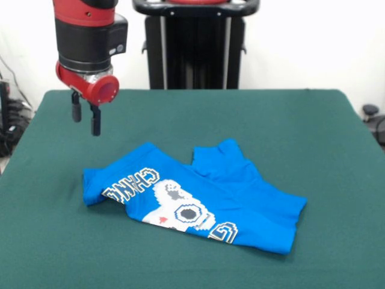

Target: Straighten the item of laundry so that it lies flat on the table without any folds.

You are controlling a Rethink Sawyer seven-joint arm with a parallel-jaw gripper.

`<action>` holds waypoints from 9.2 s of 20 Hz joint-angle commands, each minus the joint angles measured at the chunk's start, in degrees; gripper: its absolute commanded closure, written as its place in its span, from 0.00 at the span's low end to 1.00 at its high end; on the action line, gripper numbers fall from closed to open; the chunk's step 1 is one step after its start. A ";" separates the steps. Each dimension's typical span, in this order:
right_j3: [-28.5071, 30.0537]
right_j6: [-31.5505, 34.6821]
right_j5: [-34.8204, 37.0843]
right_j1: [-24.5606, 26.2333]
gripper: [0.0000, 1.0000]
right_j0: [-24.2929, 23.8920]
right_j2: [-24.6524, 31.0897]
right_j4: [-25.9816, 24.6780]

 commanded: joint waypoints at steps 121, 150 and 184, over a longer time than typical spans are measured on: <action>4.19 9.66 -1.07 1.59 0.00 6.83 5.88 5.04; 0.16 6.88 -2.14 5.35 0.00 6.18 5.63 5.55; 1.21 4.93 -4.85 6.79 0.00 4.07 5.97 3.90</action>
